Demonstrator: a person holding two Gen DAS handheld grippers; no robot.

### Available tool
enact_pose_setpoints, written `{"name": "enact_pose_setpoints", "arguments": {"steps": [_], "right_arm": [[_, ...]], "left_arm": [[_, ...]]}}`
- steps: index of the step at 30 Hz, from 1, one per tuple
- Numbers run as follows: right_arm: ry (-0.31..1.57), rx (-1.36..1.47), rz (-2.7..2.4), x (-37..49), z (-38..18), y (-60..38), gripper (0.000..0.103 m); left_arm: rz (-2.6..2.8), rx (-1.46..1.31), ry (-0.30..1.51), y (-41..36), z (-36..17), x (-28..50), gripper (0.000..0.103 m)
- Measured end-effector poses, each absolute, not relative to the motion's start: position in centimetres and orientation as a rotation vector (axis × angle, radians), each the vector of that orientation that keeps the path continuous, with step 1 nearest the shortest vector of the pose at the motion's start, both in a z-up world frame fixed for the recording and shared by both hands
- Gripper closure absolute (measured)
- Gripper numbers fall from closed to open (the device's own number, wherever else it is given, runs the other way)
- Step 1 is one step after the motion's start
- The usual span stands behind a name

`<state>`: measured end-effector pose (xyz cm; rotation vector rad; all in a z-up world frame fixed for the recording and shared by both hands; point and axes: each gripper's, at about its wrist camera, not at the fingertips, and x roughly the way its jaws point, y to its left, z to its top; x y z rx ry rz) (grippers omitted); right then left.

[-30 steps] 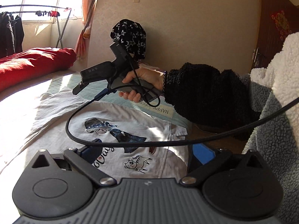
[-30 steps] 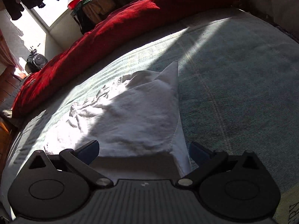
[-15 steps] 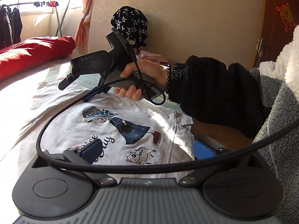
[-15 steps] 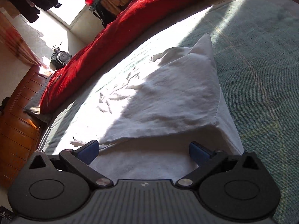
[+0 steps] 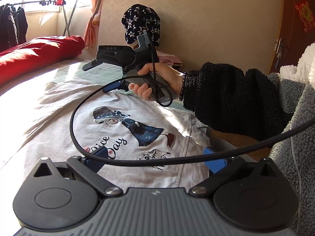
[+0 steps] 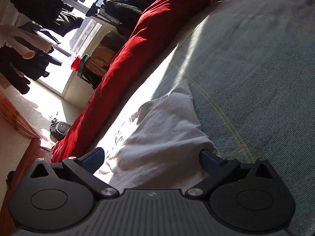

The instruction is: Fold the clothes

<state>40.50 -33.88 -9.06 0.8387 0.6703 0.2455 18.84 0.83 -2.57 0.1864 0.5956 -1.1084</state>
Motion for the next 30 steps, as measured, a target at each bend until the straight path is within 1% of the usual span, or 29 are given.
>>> {"name": "enact_pose_setpoints", "arguments": {"steps": [6, 13, 17, 20, 22, 25, 30], "right_arm": [[0.688, 0.766, 0.292, 39.6, -6.7, -32.3, 0.000], [0.716, 0.504, 0.185, 37.8, -3.6, -33.2, 0.000], [0.742, 0.405, 0.165, 38.1, -3.8, -33.4, 0.000], [0.741, 0.281, 0.155, 37.8, -4.7, -32.3, 0.000], [0.734, 0.246, 0.163, 37.6, -5.2, -31.6, 0.000], [0.720, 0.291, 0.220, 37.1, -6.0, -30.6, 0.000], [0.697, 0.252, 0.333, 36.6, -6.0, -27.1, 0.000]], "left_arm": [[-1.092, 0.208, 0.626, 0.4, -2.2, 18.7, 0.001], [-1.089, 0.197, 0.715, -0.5, -1.8, 15.7, 0.001], [-1.055, 0.204, 0.789, 0.3, -1.4, 13.7, 0.001], [-0.983, 0.215, 0.833, 1.7, -0.9, 12.6, 0.001], [-0.908, 0.217, 0.859, 2.5, -0.8, 13.3, 0.001], [-0.787, 0.208, 0.899, 3.8, -0.8, 15.1, 0.001], [-0.566, 0.128, 0.947, 5.8, -1.8, 22.1, 0.001]]}}
